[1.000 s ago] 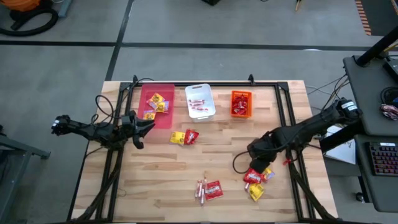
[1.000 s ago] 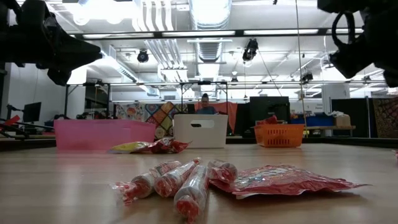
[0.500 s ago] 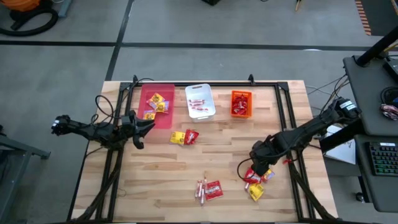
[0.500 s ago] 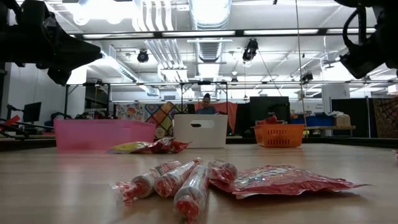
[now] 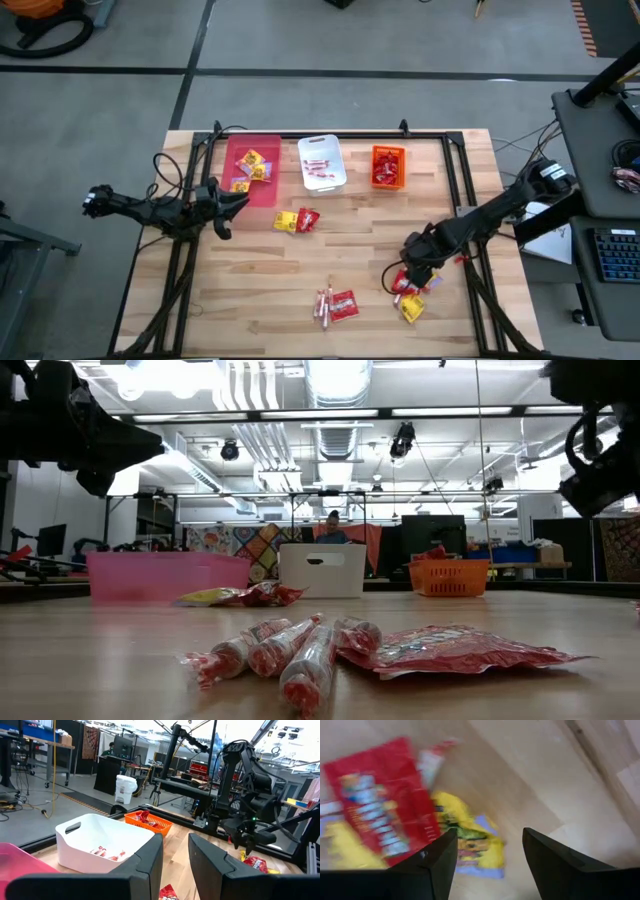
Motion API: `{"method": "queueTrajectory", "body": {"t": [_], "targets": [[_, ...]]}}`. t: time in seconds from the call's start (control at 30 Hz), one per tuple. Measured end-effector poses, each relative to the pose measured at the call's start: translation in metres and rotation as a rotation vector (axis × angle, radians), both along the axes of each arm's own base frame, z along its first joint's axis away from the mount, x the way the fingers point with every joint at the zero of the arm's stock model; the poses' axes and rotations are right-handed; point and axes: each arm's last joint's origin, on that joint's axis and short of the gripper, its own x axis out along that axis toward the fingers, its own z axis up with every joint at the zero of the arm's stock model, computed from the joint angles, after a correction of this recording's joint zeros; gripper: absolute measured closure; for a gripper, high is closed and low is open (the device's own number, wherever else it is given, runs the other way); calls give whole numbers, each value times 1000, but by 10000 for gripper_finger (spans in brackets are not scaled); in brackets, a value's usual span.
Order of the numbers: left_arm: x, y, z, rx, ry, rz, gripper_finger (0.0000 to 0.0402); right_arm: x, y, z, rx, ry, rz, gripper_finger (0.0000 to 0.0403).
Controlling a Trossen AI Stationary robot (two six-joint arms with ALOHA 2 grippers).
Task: Sort candy
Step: Put the yellow candy into the pink bin
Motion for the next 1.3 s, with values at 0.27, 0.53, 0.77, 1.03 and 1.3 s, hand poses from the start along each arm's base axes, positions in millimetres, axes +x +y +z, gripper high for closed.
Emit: {"method": "queueTrajectory", "body": {"t": [0.27,0.53,0.77,1.03,1.3], "targets": [[0,0,0,0,0,0,325,-7,-4,-26,-14,16,16,195],[0,0,0,0,0,0,325,-7,-5,-29,-34,-52,46,303],[0,0,1,-2,-7,0,325,-8,-8,-16,-64,-129,56,389],[0,0,2,-18,-28,-1,325,-9,-19,25,-237,-292,60,394],[-1,0,6,-68,-80,-16,325,16,-34,66,-510,-719,111,394]]}}
